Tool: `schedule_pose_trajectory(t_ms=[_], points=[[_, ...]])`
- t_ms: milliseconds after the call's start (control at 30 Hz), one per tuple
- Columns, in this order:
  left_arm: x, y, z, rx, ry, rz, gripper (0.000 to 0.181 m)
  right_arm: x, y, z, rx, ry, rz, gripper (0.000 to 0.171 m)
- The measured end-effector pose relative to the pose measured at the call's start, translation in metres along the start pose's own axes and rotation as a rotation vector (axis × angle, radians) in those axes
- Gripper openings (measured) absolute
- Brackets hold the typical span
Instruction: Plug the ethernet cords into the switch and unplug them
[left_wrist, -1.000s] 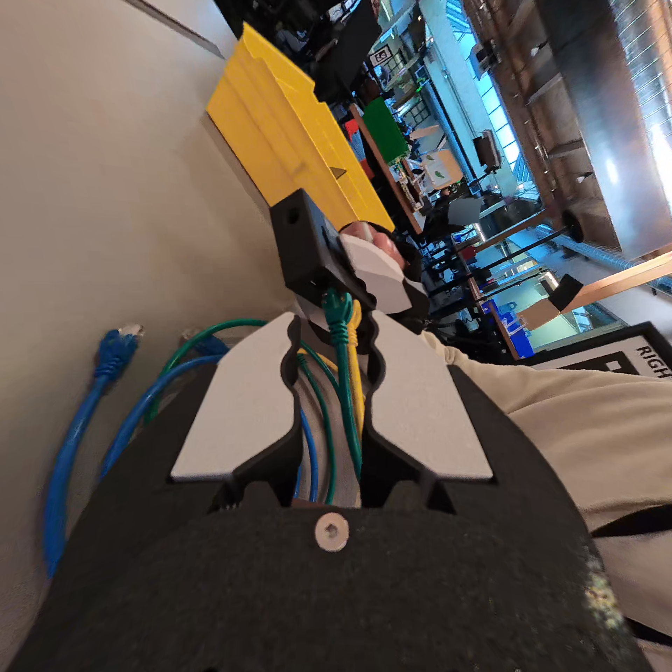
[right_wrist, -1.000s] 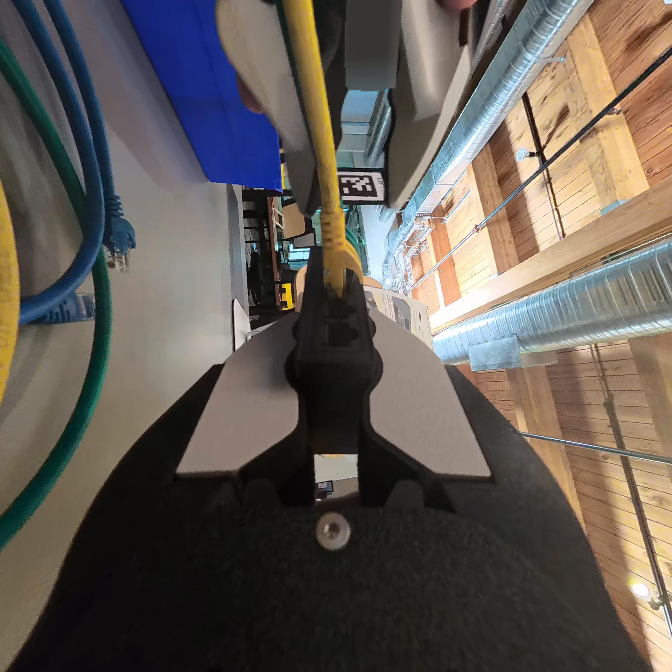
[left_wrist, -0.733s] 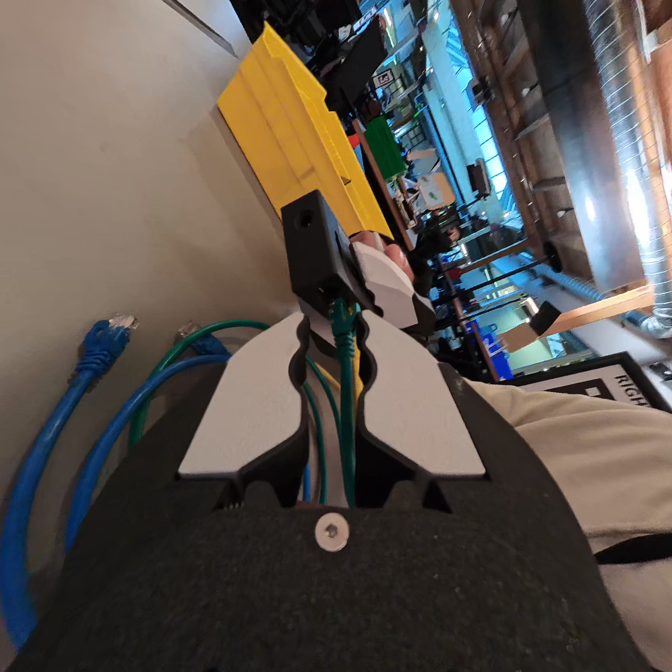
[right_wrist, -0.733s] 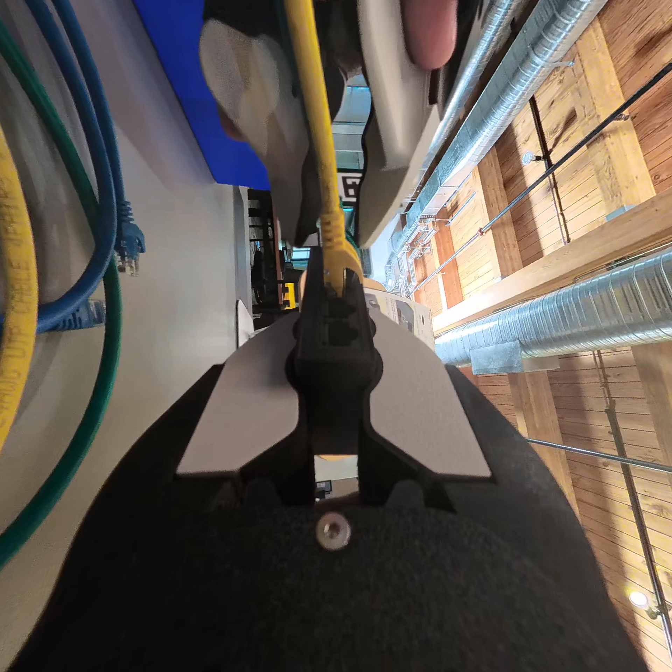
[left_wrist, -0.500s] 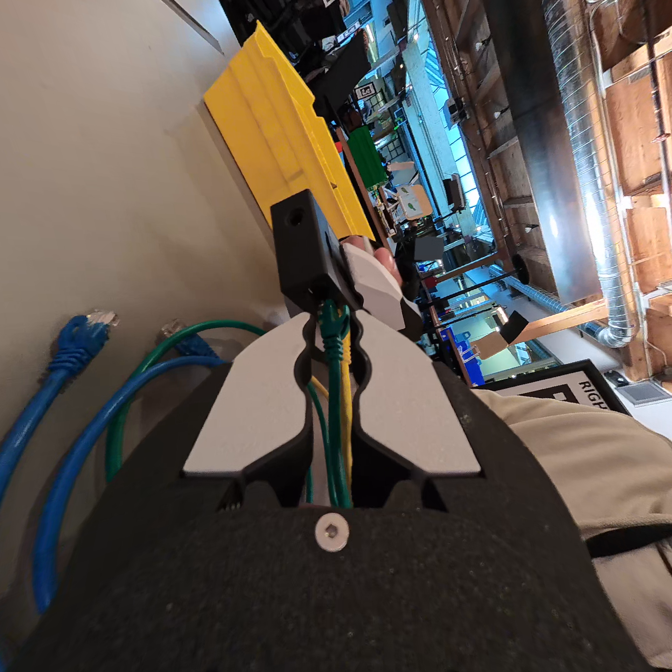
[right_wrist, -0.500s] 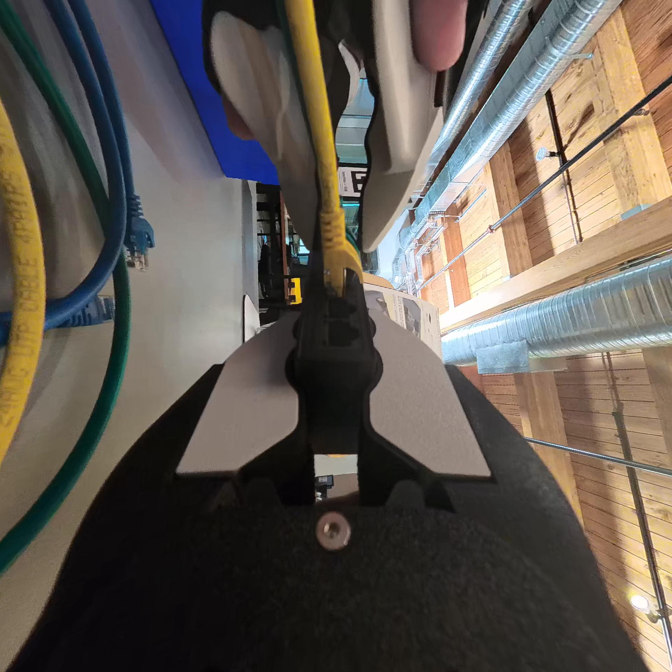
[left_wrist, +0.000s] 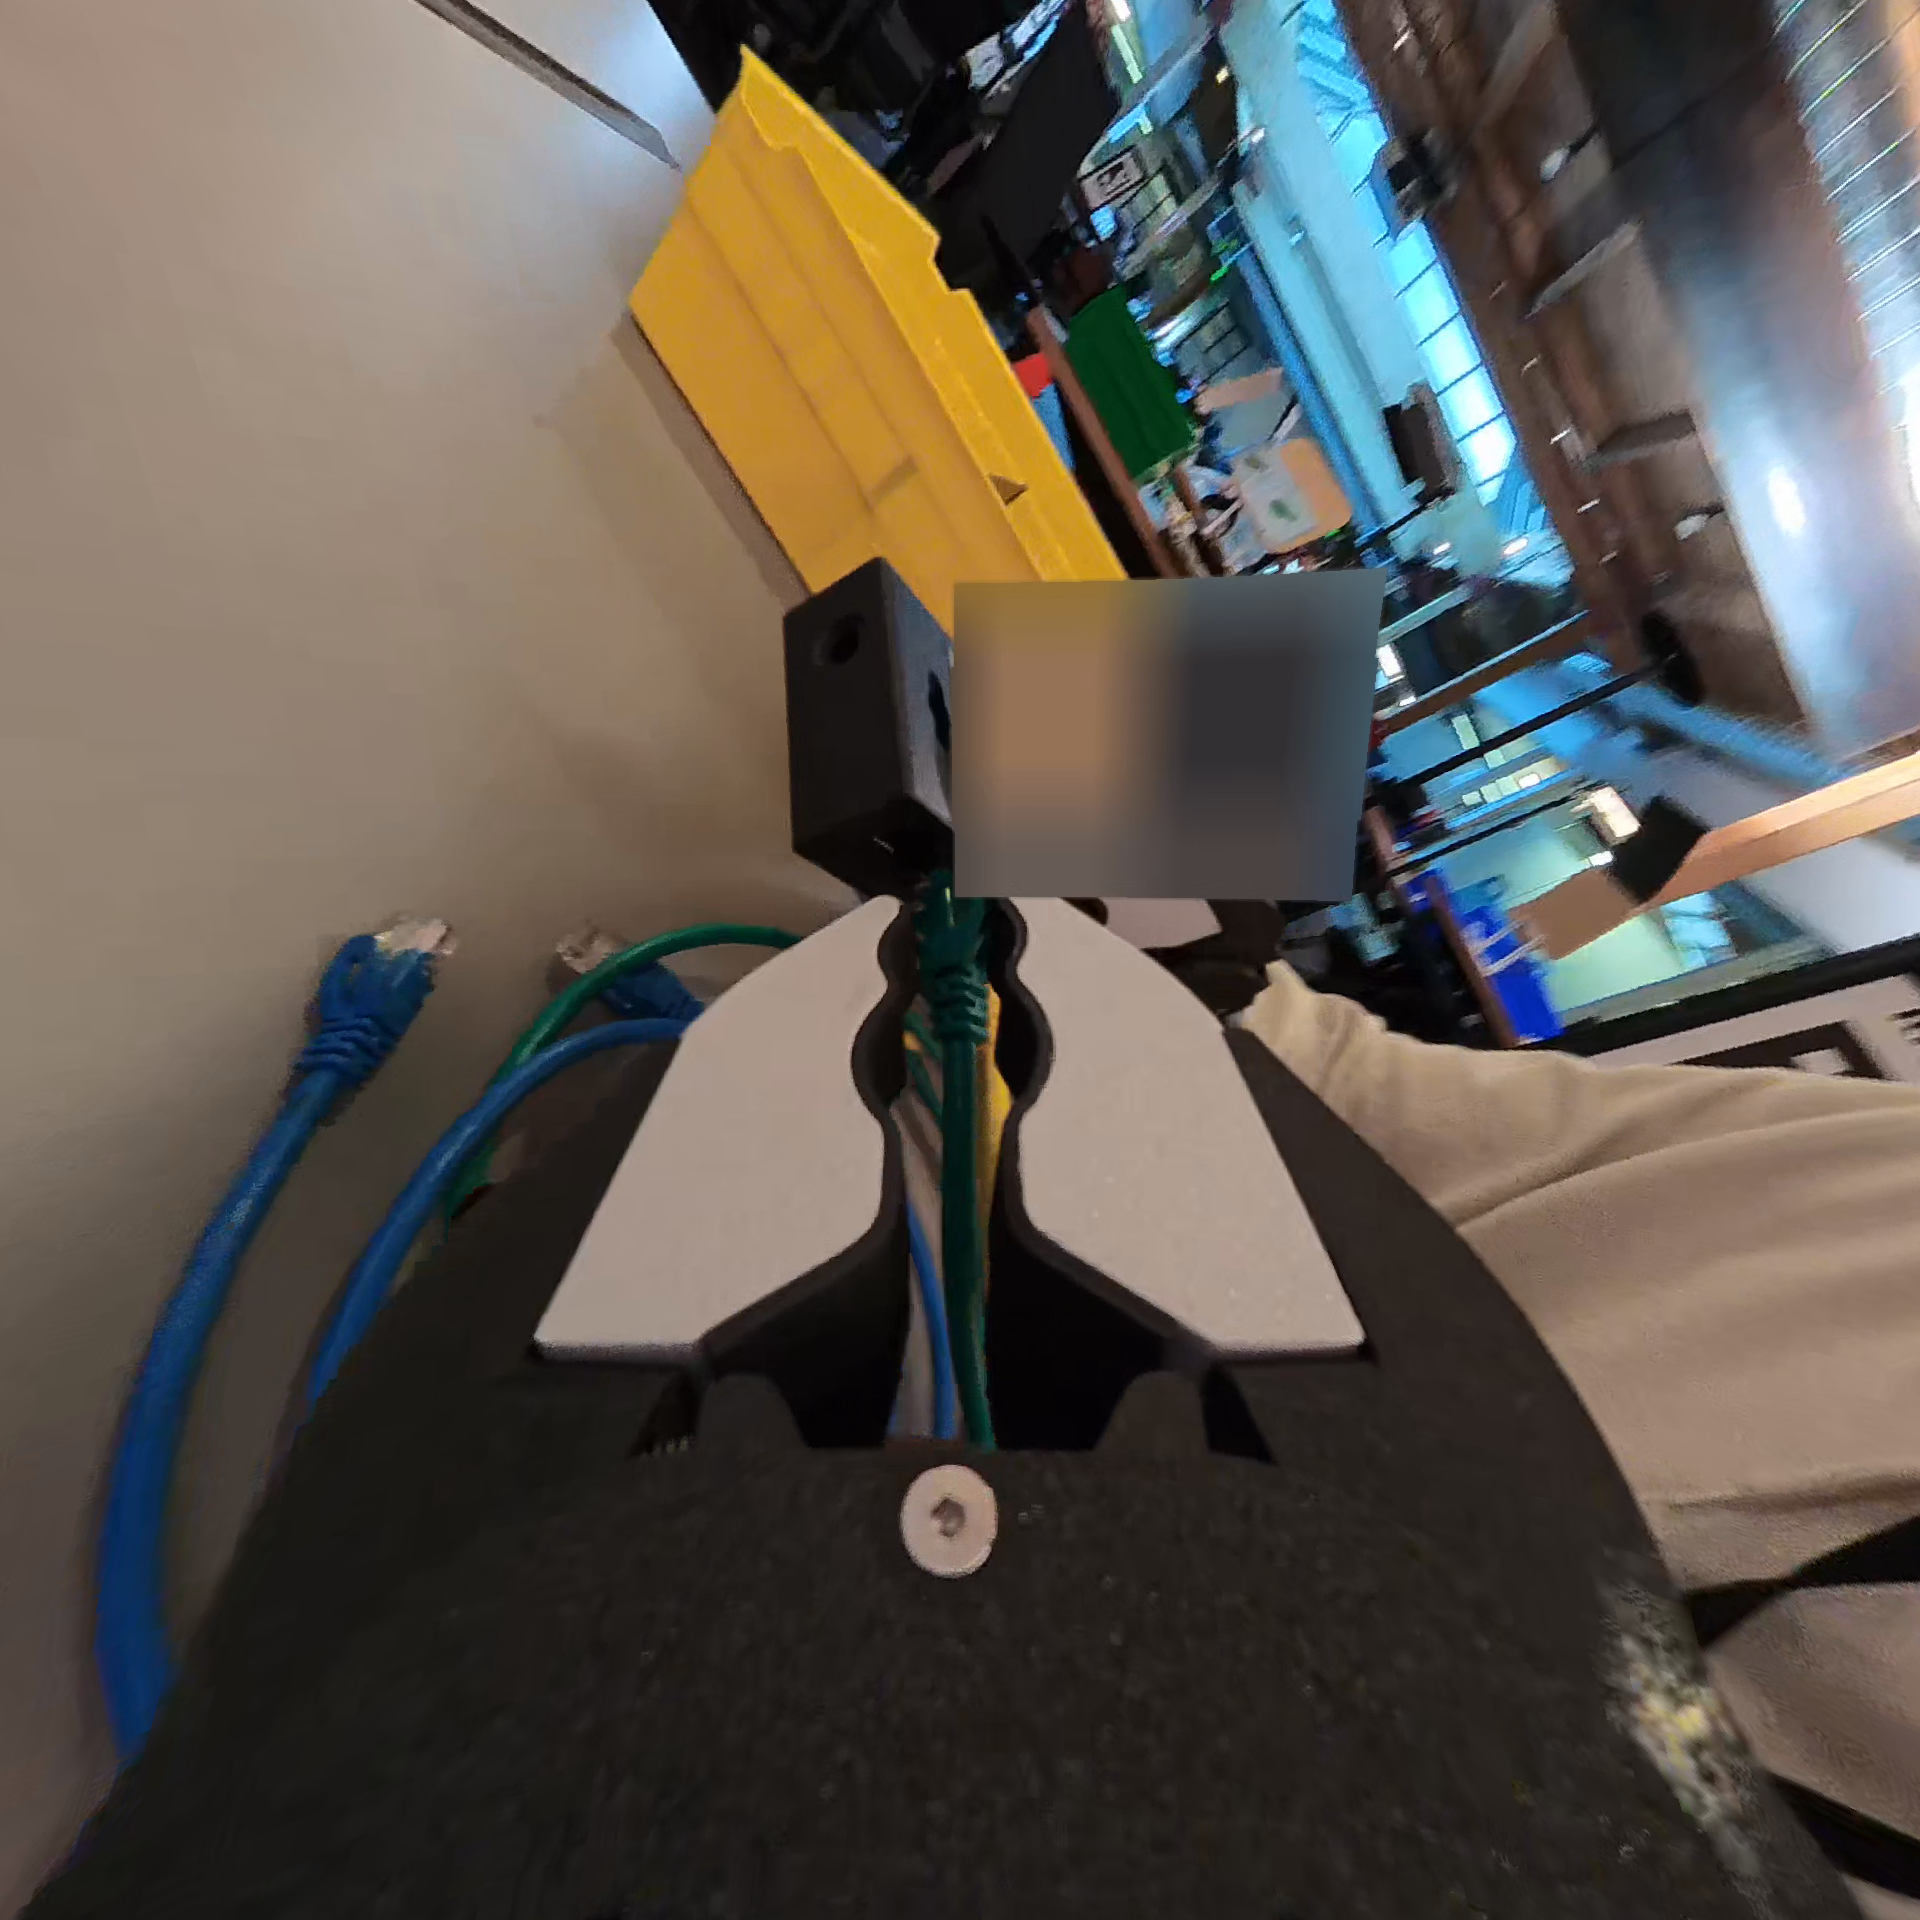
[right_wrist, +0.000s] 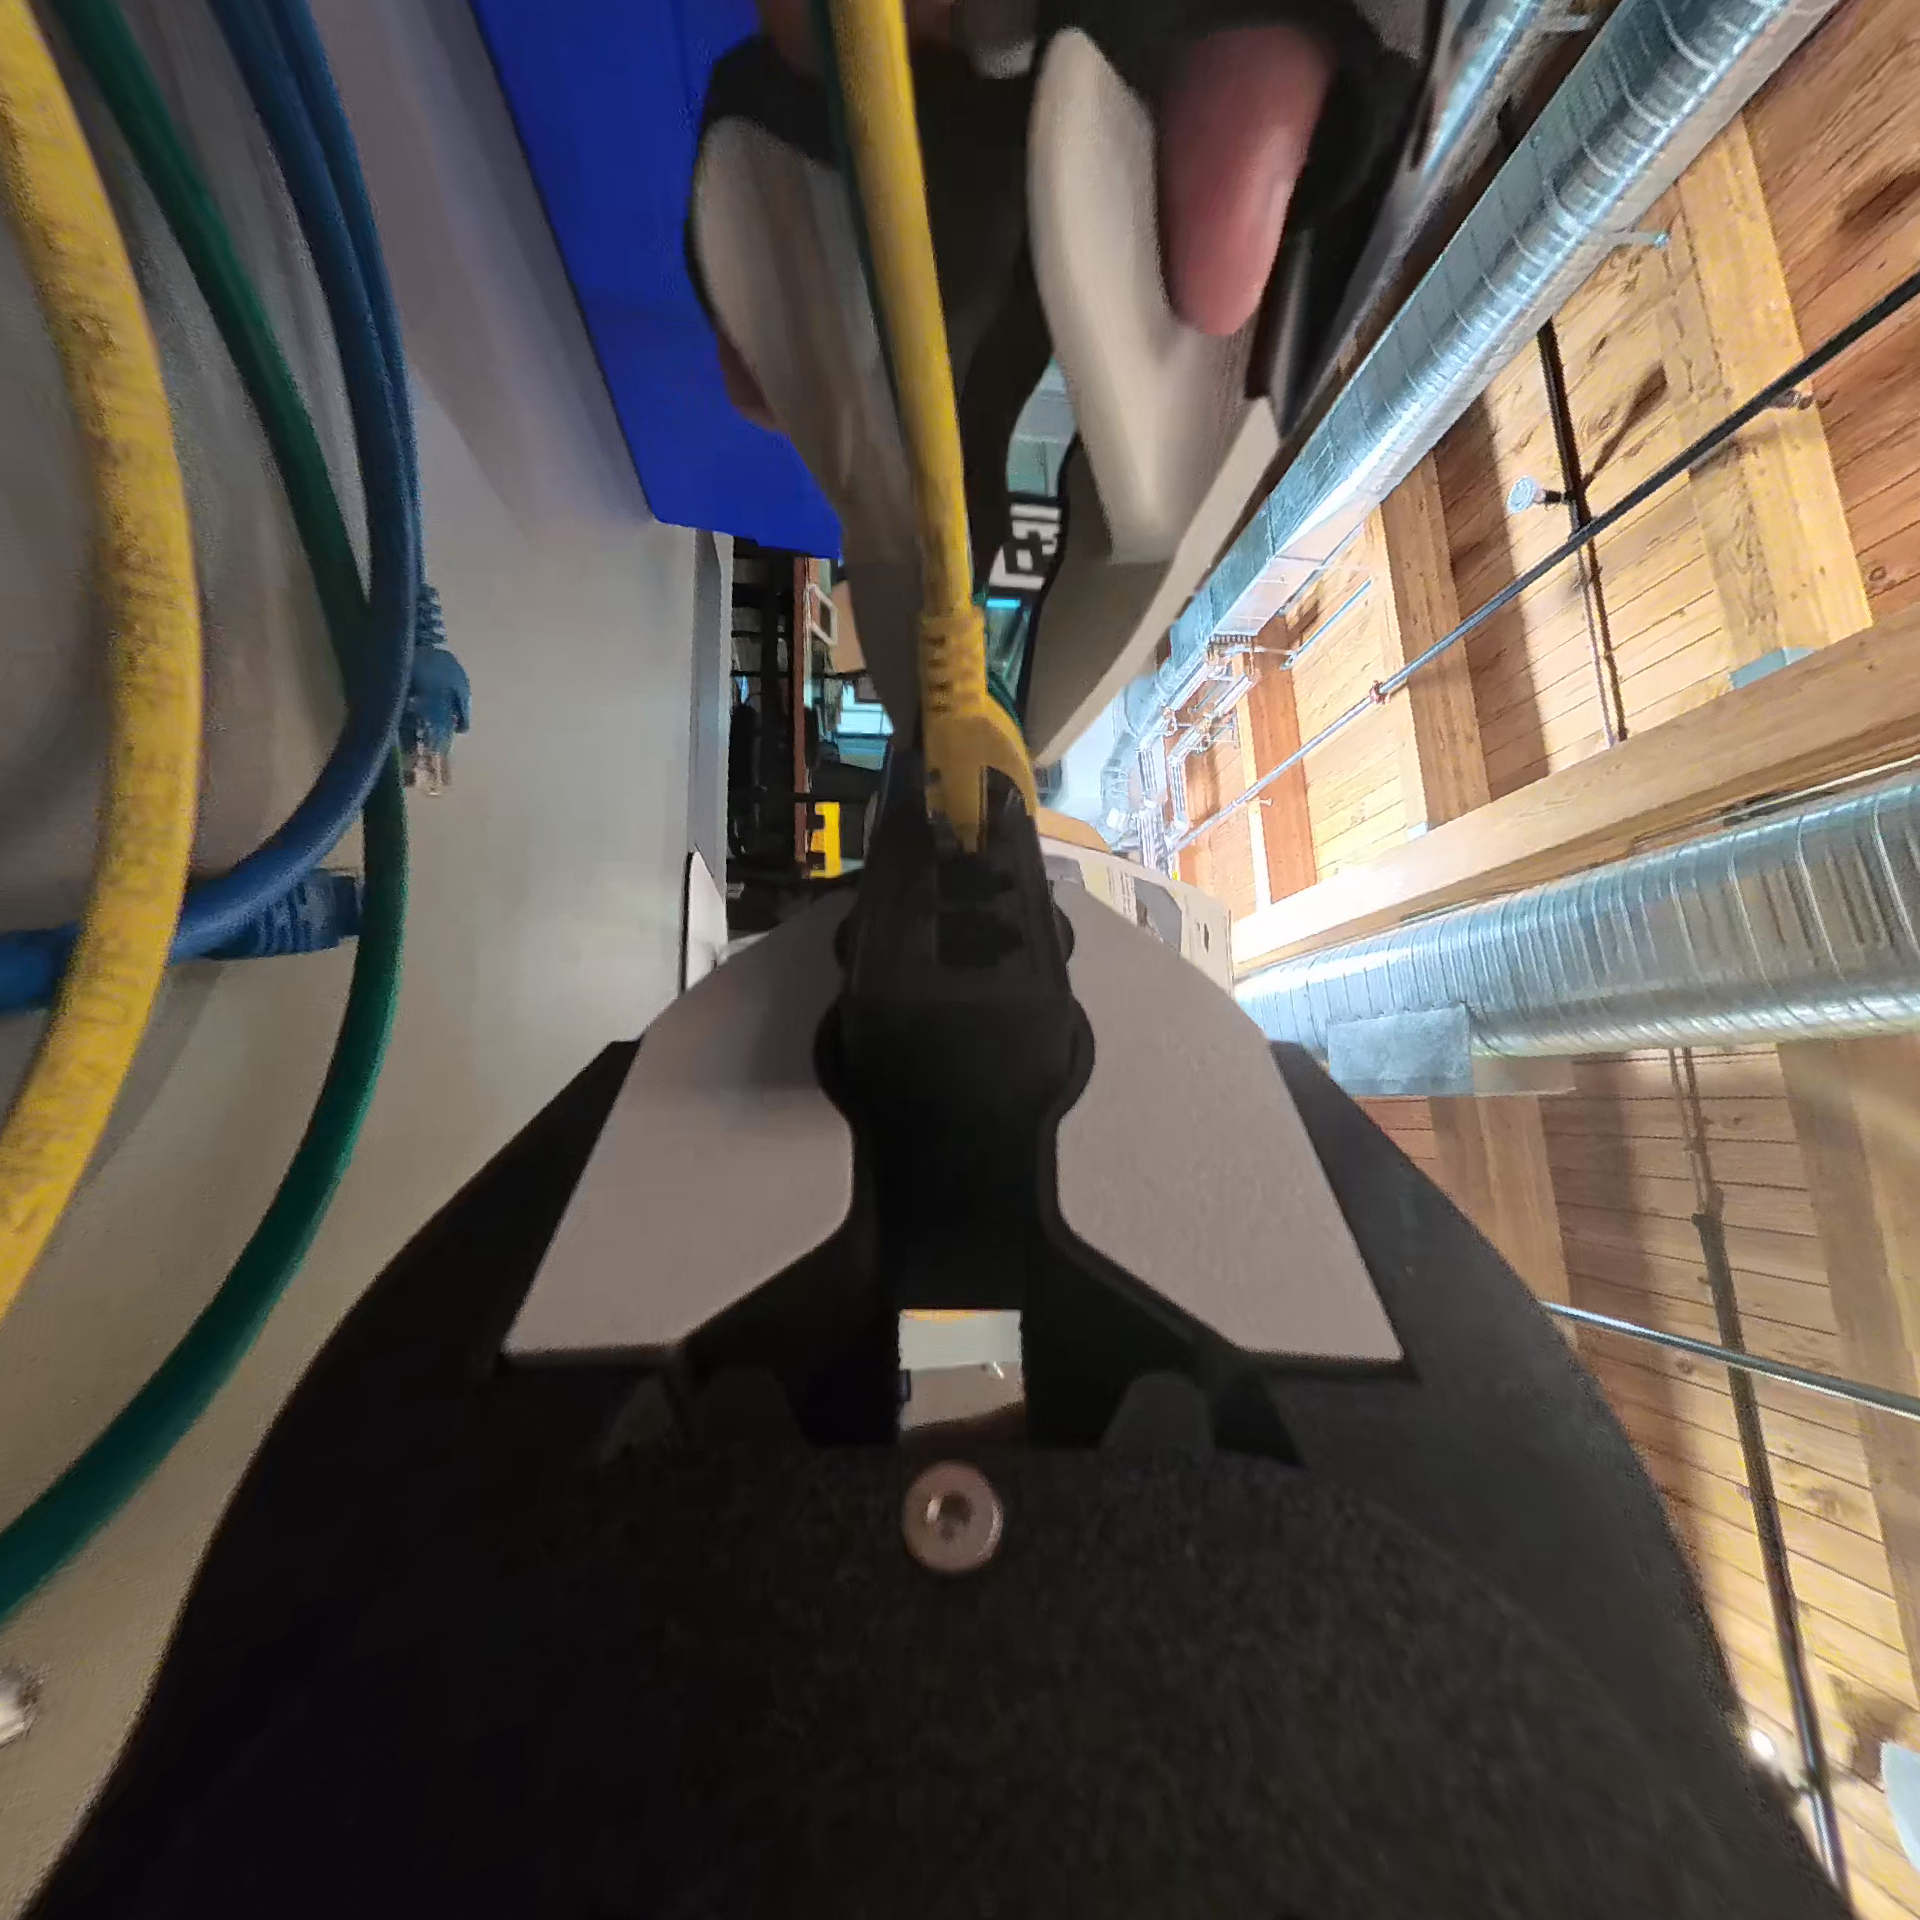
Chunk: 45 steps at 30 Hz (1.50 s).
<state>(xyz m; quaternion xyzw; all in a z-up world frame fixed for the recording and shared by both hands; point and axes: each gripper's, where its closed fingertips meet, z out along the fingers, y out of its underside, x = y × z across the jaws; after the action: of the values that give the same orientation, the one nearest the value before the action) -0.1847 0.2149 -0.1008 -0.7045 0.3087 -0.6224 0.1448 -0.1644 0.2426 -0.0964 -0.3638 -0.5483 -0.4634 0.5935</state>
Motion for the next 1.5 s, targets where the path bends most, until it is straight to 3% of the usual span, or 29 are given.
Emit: schedule_pose_trajectory(t_ms=[300, 567, 733, 800, 933, 1067, 1367, 1500], points=[[-0.014, 0.008, 0.001, -0.089, -0.2, 0.195, 0.01, -0.014, -0.001, 0.002, 0.001, -0.052, -0.026, 0.03], [-0.012, 0.009, 0.0, -0.093, -0.166, 0.173, 0.01, -0.012, -0.004, 0.001, 0.014, -0.044, -0.01, 0.03], [0.003, 0.001, -0.001, -0.045, -0.034, 0.113, 0.012, 0.001, 0.0, 0.001, 0.023, 0.019, 0.023, 0.03], [0.003, 0.001, -0.005, -0.045, -0.067, 0.203, 0.015, 0.004, 0.002, 0.002, 0.004, 0.015, 0.063, 0.03], [-0.006, 0.002, -0.016, -0.085, -0.294, 0.536, 0.023, 0.0, 0.012, 0.003, -0.03, -0.007, 0.078, 0.03], [-0.004, 0.005, -0.016, -0.136, -0.431, 0.814, 0.018, -0.002, 0.011, 0.004, -0.032, -0.02, 0.079, 0.03], [-0.008, 0.006, -0.015, -0.136, -0.496, 0.823, 0.017, -0.005, 0.01, 0.004, -0.049, -0.038, 0.066, 0.03], [-0.01, 0.008, -0.013, -0.124, -0.53, 0.866, 0.007, -0.008, 0.014, 0.005, -0.079, -0.056, 0.073, 0.03]])
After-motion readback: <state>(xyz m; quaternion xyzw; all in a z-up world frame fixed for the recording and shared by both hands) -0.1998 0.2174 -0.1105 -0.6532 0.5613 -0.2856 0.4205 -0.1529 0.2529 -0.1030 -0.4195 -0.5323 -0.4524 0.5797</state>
